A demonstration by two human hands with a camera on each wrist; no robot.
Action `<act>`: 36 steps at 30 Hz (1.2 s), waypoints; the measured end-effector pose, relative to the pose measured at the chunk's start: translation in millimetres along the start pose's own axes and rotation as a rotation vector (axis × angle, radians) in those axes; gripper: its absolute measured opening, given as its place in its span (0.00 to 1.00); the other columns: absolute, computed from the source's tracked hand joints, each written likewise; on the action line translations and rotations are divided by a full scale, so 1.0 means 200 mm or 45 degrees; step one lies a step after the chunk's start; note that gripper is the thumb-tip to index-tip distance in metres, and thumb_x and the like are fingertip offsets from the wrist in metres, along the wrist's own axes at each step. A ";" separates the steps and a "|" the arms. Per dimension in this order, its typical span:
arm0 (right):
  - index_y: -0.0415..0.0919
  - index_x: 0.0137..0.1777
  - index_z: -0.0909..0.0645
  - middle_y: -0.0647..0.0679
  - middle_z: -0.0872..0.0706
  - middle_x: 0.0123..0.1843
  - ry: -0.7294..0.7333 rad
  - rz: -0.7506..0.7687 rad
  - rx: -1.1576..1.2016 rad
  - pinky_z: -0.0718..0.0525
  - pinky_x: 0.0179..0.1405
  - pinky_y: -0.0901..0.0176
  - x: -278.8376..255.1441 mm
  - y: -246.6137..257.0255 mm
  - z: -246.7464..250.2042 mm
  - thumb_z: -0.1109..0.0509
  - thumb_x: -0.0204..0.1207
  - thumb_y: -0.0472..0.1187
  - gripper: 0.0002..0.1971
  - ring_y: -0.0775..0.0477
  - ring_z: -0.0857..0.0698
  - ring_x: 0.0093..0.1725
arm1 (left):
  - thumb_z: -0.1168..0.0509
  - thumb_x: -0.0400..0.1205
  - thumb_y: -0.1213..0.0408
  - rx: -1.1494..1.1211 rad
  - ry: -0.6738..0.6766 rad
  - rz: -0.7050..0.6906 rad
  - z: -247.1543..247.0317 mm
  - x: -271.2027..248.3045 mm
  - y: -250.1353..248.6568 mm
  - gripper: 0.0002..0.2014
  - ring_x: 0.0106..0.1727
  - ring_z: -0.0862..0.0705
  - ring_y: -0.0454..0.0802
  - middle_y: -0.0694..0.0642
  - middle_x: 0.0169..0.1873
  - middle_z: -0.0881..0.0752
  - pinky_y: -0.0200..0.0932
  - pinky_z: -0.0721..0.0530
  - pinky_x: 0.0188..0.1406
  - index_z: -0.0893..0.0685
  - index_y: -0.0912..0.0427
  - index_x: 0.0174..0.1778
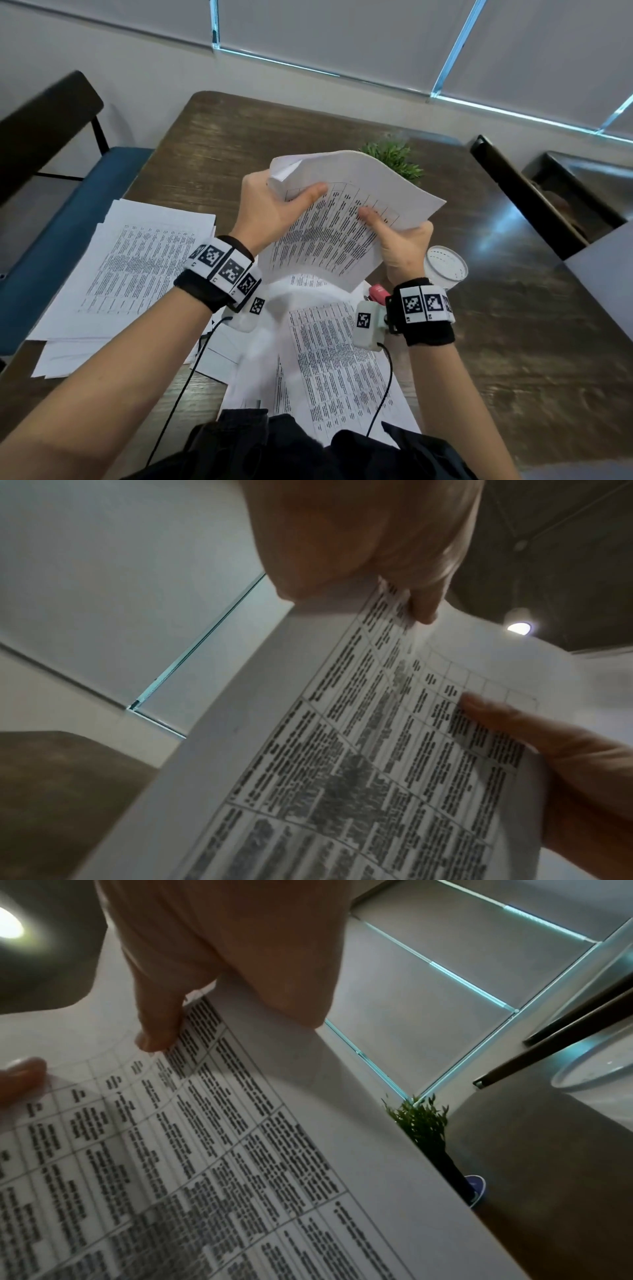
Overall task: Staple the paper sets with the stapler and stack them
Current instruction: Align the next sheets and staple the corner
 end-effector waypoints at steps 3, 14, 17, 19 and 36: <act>0.39 0.45 0.13 0.53 0.08 0.40 0.009 -0.009 -0.066 0.11 0.44 0.59 0.02 -0.06 0.02 0.20 0.66 0.25 0.12 0.52 0.09 0.44 | 0.21 0.72 0.54 0.032 0.015 0.058 0.00 0.00 0.08 0.13 0.39 0.09 0.51 0.57 0.37 0.10 0.51 0.10 0.37 0.12 0.60 0.42; 0.29 0.37 0.16 0.40 0.10 0.34 0.037 -0.212 -0.398 0.11 0.37 0.51 -0.09 -0.38 0.12 0.16 0.63 0.32 0.11 0.45 0.10 0.34 | 0.24 0.75 0.57 0.016 0.088 0.413 -0.02 -0.11 0.41 0.13 0.41 0.11 0.52 0.61 0.42 0.09 0.53 0.11 0.42 0.12 0.64 0.46; 0.40 0.46 0.14 0.51 0.10 0.44 0.121 -0.283 -0.399 0.12 0.47 0.64 -0.09 -0.37 0.11 0.18 0.64 0.27 0.13 0.59 0.09 0.45 | 0.26 0.78 0.56 -0.019 -0.011 0.365 0.01 -0.03 0.36 0.07 0.41 0.10 0.43 0.52 0.40 0.09 0.41 0.12 0.38 0.13 0.55 0.45; 0.40 0.46 0.14 0.54 0.10 0.44 0.170 -0.311 -0.461 0.13 0.46 0.68 -0.10 -0.39 0.12 0.17 0.64 0.28 0.14 0.63 0.10 0.44 | 0.28 0.80 0.58 -0.009 -0.105 0.272 0.04 0.05 0.32 0.03 0.38 0.13 0.39 0.47 0.37 0.11 0.36 0.15 0.36 0.14 0.52 0.43; 0.41 0.71 0.21 0.45 0.21 0.67 -0.066 0.484 -1.165 0.27 0.68 0.55 -0.09 -0.25 0.08 0.30 0.76 0.52 0.25 0.48 0.23 0.67 | 0.39 0.87 0.60 0.125 -0.010 0.244 0.03 -0.05 0.45 0.12 0.37 0.19 0.34 0.38 0.34 0.13 0.37 0.21 0.40 0.11 0.45 0.44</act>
Point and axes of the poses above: each hand's wrist, its own x-axis towards the middle knuckle, its own z-axis out of the back of the hand, y = z × x, the point moved 4 cm from there along x, towards the middle knuckle
